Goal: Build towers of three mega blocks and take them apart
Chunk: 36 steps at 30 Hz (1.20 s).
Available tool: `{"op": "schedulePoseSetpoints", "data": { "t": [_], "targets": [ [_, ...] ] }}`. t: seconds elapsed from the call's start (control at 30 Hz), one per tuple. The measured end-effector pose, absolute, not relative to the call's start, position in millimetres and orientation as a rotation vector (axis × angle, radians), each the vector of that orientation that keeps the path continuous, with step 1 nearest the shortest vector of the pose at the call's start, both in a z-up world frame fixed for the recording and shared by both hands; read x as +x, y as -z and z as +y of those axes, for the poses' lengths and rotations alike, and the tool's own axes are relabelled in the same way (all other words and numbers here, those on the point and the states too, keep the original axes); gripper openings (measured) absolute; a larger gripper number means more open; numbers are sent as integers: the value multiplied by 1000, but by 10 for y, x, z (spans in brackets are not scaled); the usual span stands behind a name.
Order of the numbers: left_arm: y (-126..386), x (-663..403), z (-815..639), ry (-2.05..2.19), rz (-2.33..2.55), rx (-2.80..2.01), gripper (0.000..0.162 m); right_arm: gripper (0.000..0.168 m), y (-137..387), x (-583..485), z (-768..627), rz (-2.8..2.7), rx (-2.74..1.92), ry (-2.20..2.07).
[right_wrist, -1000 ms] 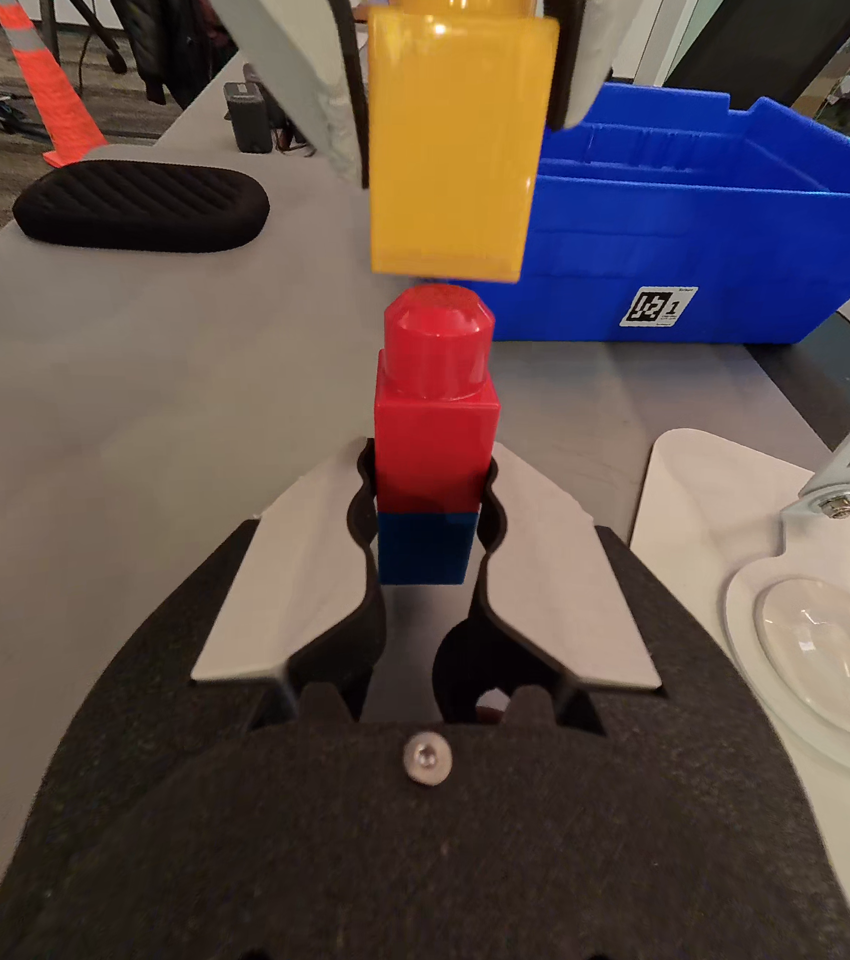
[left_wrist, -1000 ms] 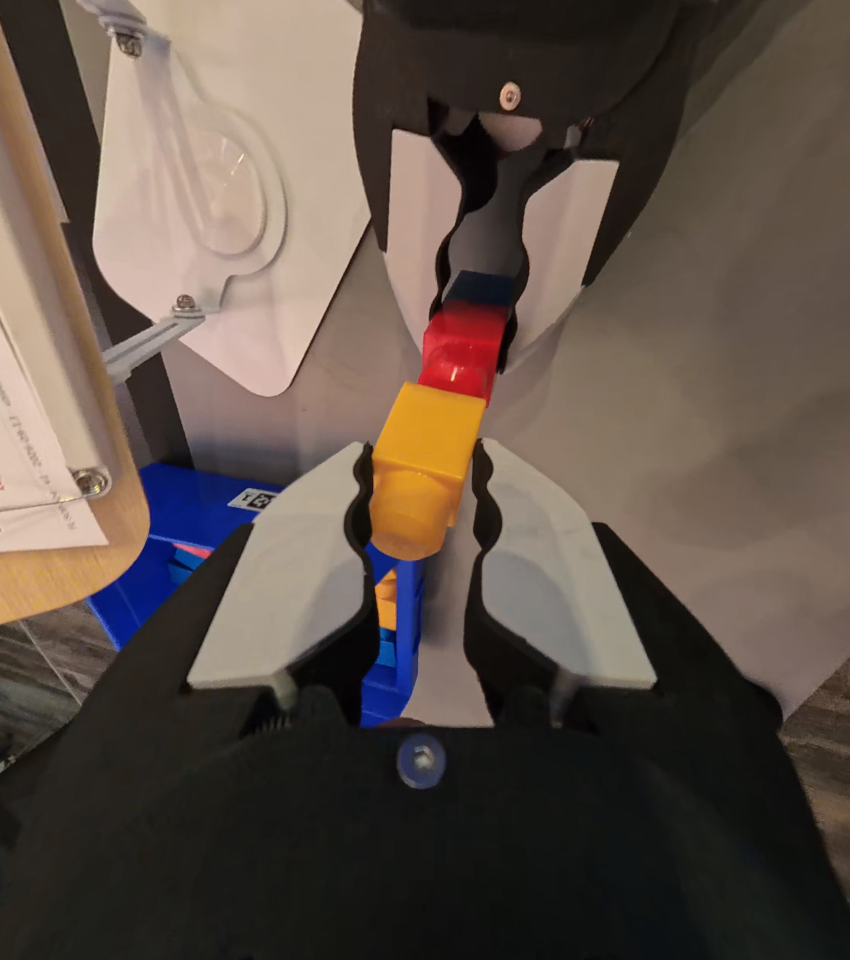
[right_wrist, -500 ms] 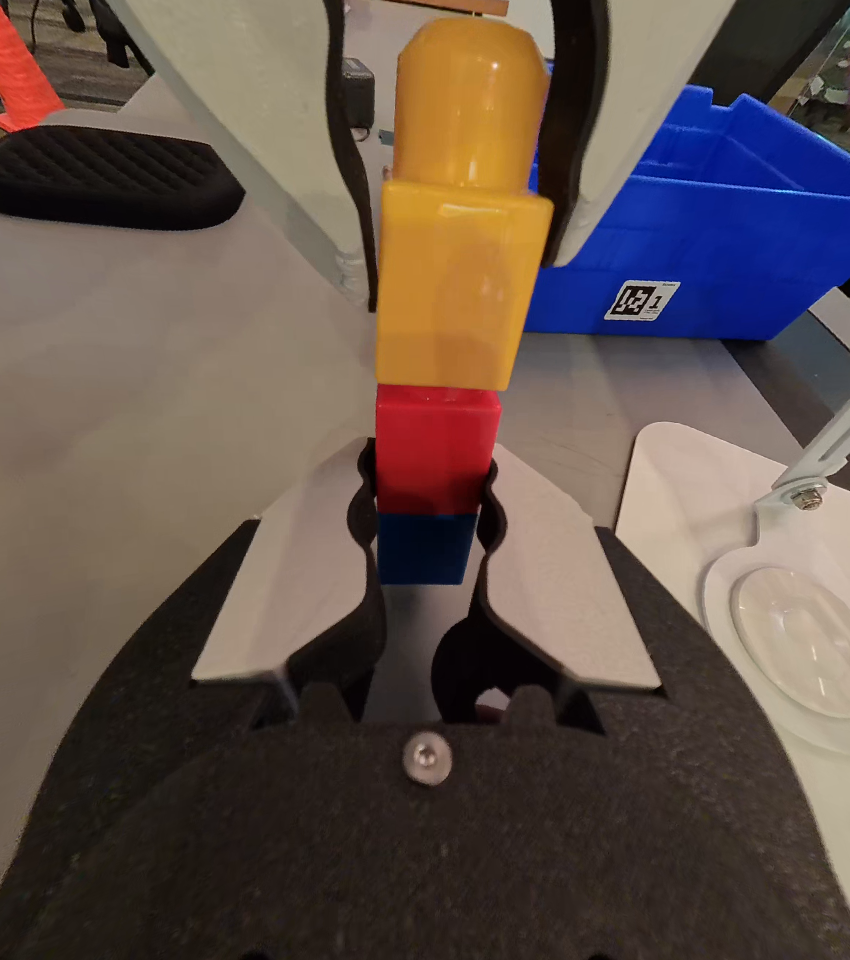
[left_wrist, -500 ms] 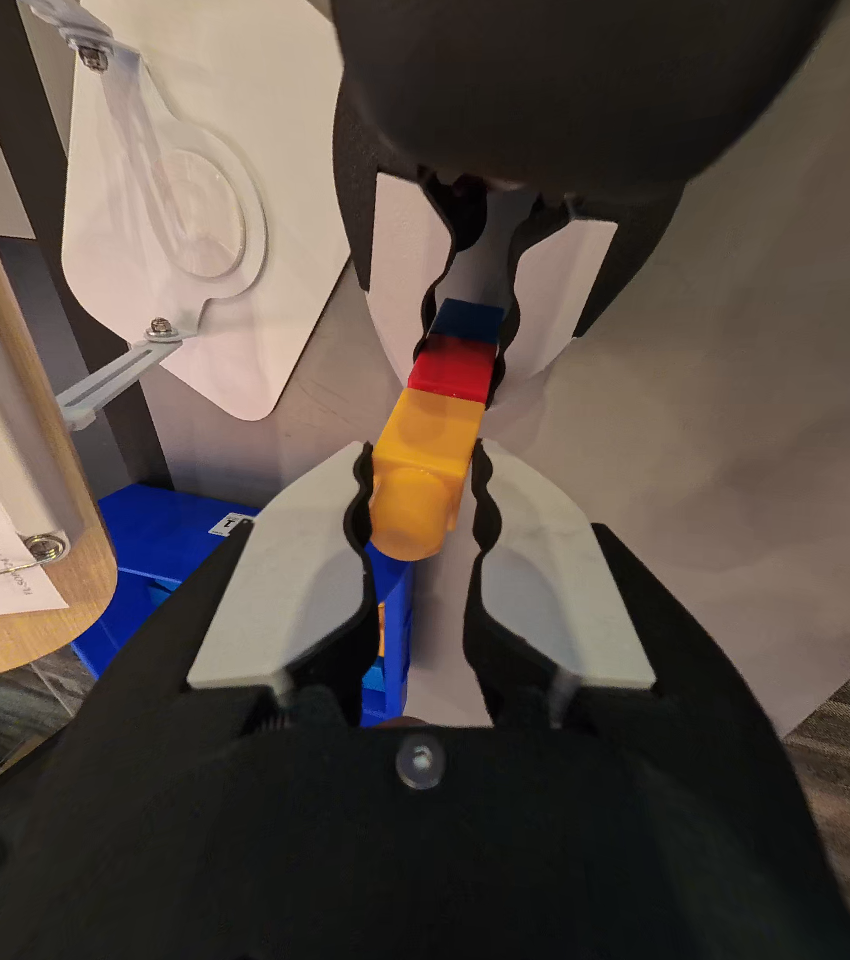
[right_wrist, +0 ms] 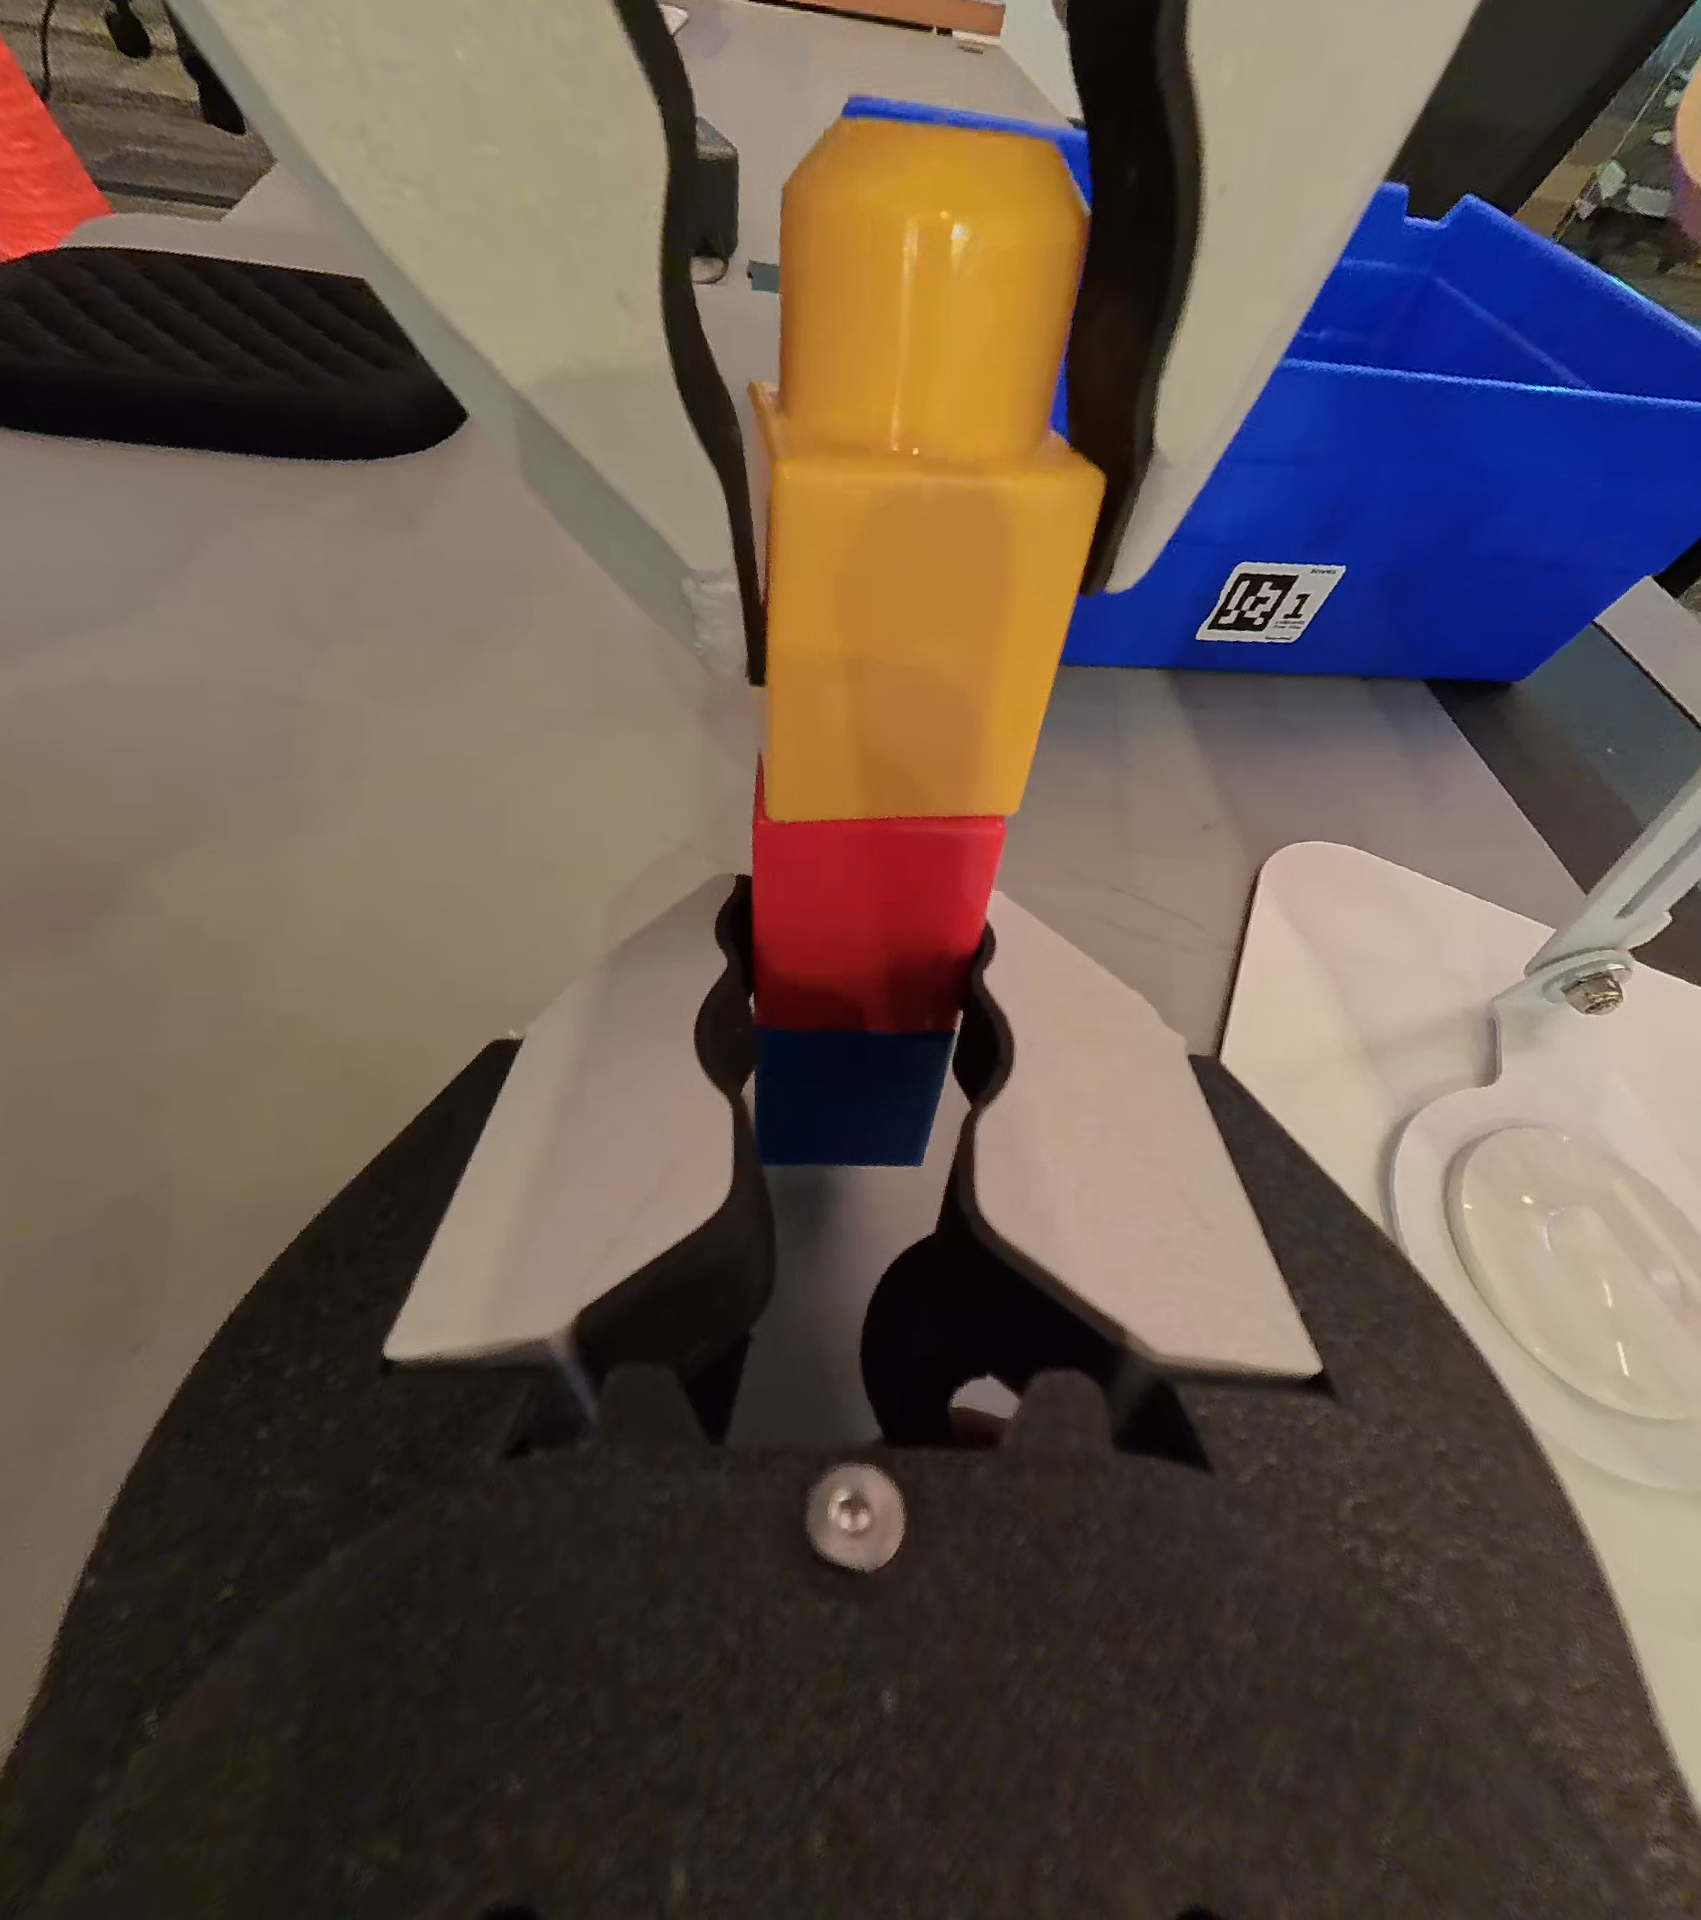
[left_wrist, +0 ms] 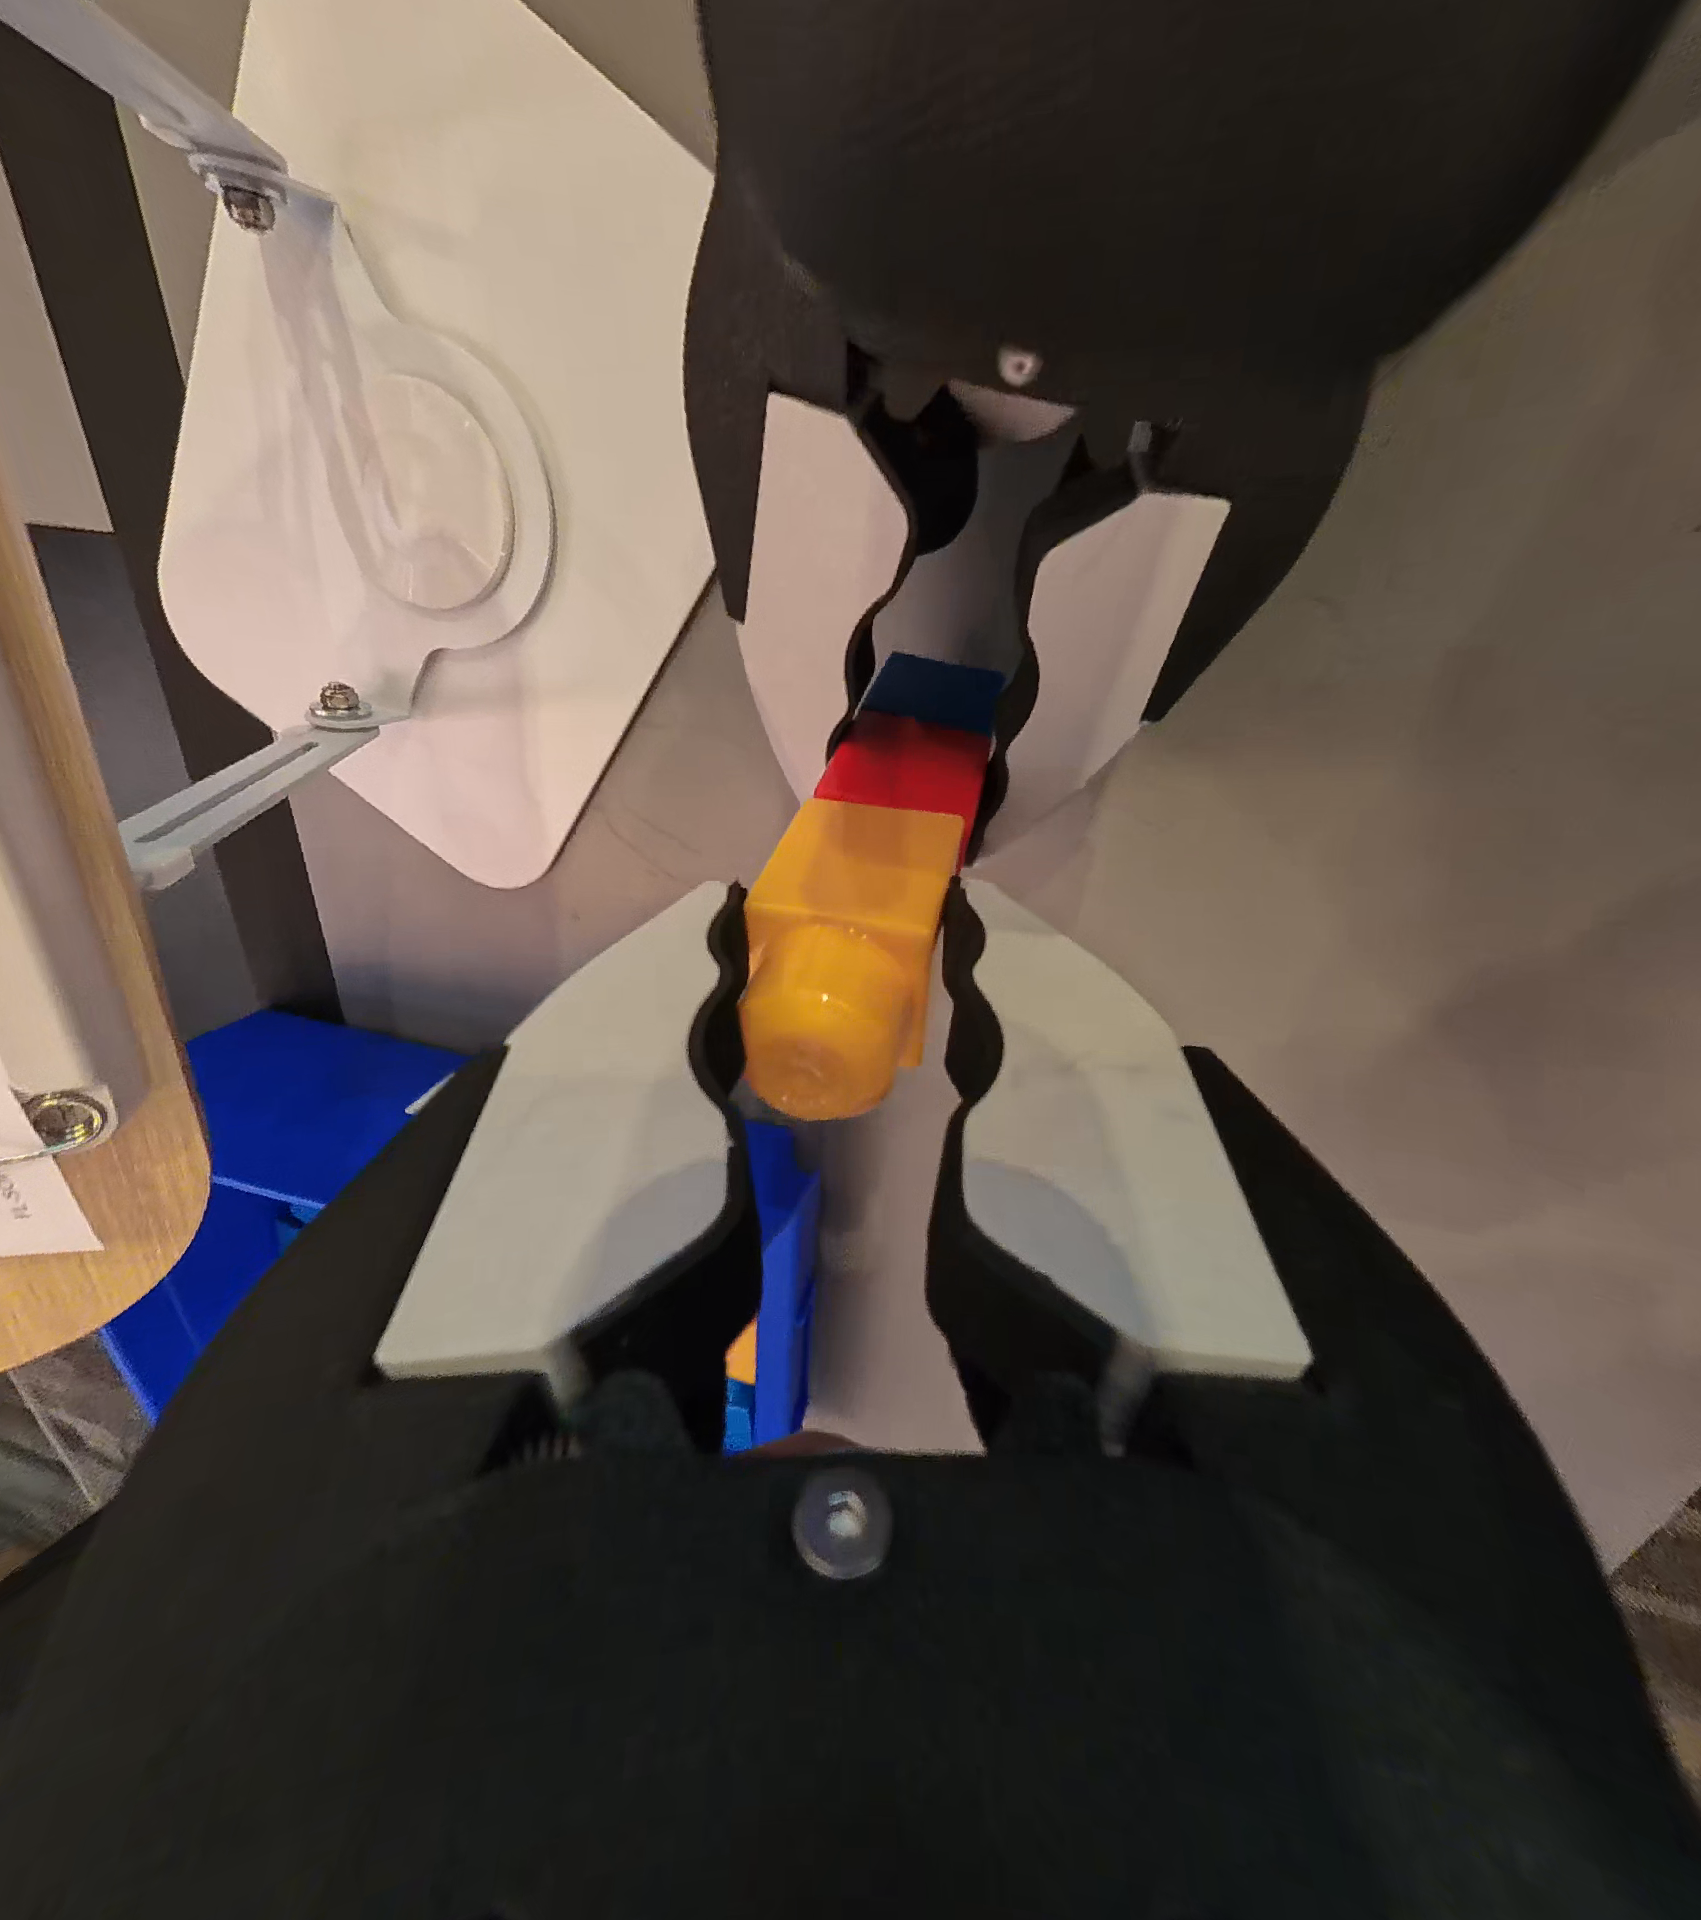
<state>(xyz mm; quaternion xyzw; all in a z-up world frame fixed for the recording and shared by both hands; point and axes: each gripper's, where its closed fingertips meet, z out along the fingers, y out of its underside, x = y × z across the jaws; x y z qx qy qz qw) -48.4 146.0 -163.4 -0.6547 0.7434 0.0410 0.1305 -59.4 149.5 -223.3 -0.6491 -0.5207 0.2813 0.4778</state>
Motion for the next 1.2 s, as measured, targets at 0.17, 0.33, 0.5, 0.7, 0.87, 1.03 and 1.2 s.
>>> {"op": "schedulePoseSetpoints", "data": {
  "t": [0.17,0.33,0.5,0.7,0.87,1.03,1.2],
  "targets": [
    [1595,-475,1417,-90,2176,-1826,36,35,2193,-613,1467,-1271,-1556,-713],
    [1565,-519,1422,-74,2106,-1863,45,35,2142,-626,1435,-1262,-1532,-745],
    [1645,-604,1404,-45,2107,-1898,39,35,2161,-638,1413,-1285,-1527,-736],
    [1638,-559,1351,-29,2172,-1817,38,35,2170,-651,1391,-1300,-1521,-740],
    [1641,-532,1342,-38,2211,-1775,37,35,2179,-648,1391,-1305,-1523,-736],
    [1648,-529,1337,-24,2238,-1744,37,34,2184,-651,1377,-1311,-1523,-746],
    [1656,-526,1332,-3,2275,-1711,38,34,2191,-656,1368,-1319,-1521,-748]
  ]
}}
